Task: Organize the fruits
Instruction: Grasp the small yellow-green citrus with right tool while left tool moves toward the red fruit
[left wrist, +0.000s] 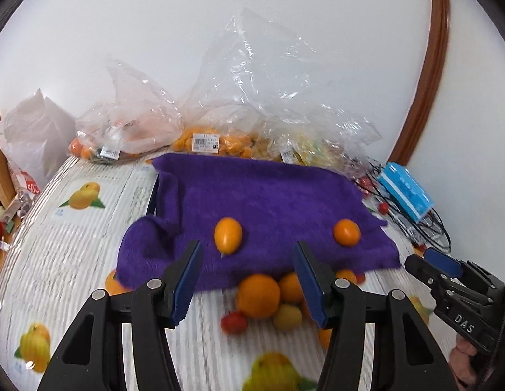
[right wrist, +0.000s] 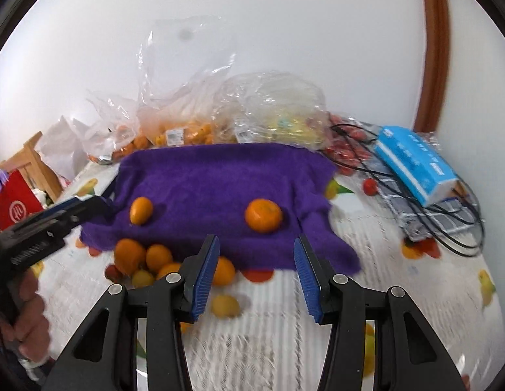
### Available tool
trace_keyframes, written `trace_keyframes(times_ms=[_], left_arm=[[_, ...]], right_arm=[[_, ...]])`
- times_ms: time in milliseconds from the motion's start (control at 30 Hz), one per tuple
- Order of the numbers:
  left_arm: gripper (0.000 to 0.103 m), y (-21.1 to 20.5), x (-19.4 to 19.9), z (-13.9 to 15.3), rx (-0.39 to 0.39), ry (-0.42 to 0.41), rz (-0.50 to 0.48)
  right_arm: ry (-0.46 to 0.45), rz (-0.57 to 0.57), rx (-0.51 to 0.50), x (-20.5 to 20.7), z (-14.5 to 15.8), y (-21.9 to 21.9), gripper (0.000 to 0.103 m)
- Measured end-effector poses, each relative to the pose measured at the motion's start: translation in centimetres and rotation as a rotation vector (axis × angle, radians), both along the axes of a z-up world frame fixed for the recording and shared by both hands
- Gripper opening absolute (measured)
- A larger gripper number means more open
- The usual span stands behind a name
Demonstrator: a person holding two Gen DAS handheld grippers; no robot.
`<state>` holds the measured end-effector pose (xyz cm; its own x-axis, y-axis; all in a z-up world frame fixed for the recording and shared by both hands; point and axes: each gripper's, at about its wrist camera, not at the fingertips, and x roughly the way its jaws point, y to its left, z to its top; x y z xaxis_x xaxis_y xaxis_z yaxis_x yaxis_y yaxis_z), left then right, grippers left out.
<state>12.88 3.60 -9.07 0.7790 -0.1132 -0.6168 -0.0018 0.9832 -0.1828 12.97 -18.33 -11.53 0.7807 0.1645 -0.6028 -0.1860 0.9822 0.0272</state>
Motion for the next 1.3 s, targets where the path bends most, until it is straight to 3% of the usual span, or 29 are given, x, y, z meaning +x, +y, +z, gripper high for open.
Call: trace_keyframes(times_ms=[200, 367, 533, 867, 933, 1133, 1300], left_arm=[[0.054, 0.6, -2.3, -0.8, 0.020, 0.045, -0.004], [0.054, 1.6, -2.9, -2.5, 0.035, 0.096, 0.002], [0.055, 2.4, -2.6, -4.4, 0.014, 0.156, -0.014], [0.057, 2.8, -2.1, -6.9, -0.022, 0.201, -0.045], [0.057, 2.9, -2.0, -7.0, -0.027, 0.203, -0.045], [0.058, 3.2, -1.9, -7.1, -0.058, 0.198, -0.051], [0.058, 2.9, -1.8, -7.1, -0.044, 0.194, -0.057]], right_arm=[[0.007, 0.009, 0.039, -2.7, -1.3, -0.6, 0.048], [0.089, 0.057, 0.041, -2.9, -3.3, -0.1, 0.029], [0.096, 0.070, 0.047, -2.9, -4.9, 0.4, 0.030], [0.153, 0.081, 0.014, -0.7, -6.9, 1.3, 0.034], [0.156, 0.079, 0.008, -0.1, -7.1, 1.5, 0.038], [0.180, 0.075, -0.024, 1.2, -7.8, 2.3, 0.039], [0.177, 0.056, -0.057, 1.4, -7.8, 2.4, 0.027]])
